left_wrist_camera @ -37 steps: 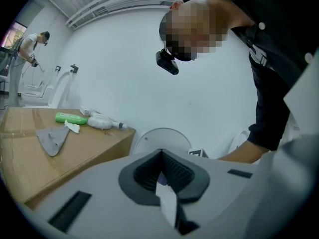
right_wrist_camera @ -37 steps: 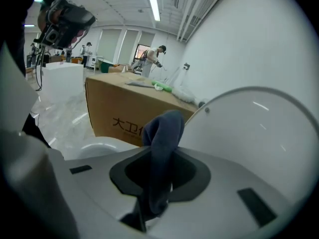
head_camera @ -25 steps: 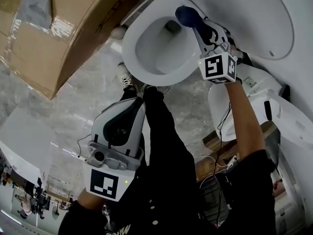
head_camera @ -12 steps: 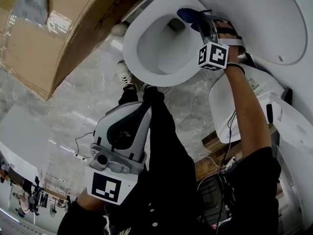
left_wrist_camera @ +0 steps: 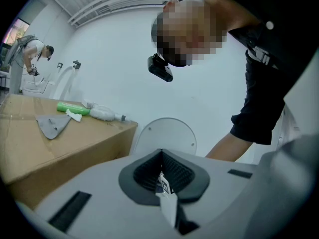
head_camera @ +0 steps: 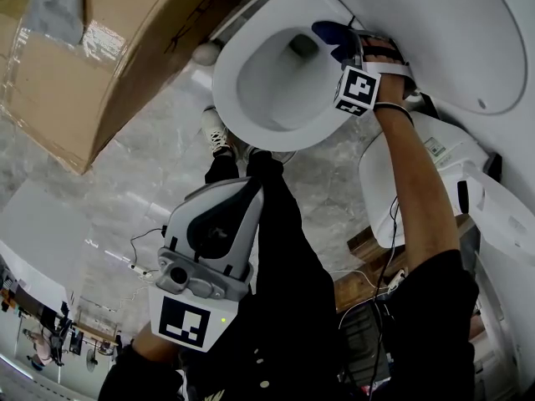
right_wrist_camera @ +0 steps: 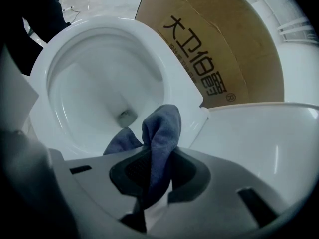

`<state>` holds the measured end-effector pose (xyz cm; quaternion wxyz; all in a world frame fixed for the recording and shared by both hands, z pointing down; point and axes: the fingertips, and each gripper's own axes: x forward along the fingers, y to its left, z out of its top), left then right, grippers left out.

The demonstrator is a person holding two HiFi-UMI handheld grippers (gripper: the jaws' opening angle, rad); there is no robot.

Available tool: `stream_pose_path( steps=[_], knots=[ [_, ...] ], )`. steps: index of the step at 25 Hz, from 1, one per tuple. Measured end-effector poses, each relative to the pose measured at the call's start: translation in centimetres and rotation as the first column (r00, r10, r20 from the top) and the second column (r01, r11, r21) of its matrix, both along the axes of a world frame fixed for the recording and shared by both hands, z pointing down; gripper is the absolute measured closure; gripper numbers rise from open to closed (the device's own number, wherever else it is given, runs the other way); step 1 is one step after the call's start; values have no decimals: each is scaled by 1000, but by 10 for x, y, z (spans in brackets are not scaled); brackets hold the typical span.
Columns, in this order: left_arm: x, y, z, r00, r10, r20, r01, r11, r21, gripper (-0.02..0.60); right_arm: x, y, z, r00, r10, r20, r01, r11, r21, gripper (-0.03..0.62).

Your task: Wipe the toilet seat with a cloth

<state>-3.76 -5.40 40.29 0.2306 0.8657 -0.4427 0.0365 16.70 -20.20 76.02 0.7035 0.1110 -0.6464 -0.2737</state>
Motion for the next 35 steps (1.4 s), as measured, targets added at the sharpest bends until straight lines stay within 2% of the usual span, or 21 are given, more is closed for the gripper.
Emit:
stream_pose_path(
  steps=[5,16,25,35],
  knots=[
    [1,-1,-2,1000,3,3,-3,1000,2,571,-1,-3,2,1000,18,-19,-18,1000,-2,523],
    [3,1,-9,1000,11,16,-11,1000,14,569,13,13,5,997,-14,-75,12,1000,-19,525],
    [11,5,-15,1000,22,20,-23,1000,20,571,39,37,7,995,46,-91,-51,997,-58,525],
    [23,3,-20,999,52,17,-52,998,22,571,63,66,8,991,120,-65,-124,990,-69,526]
  ],
)
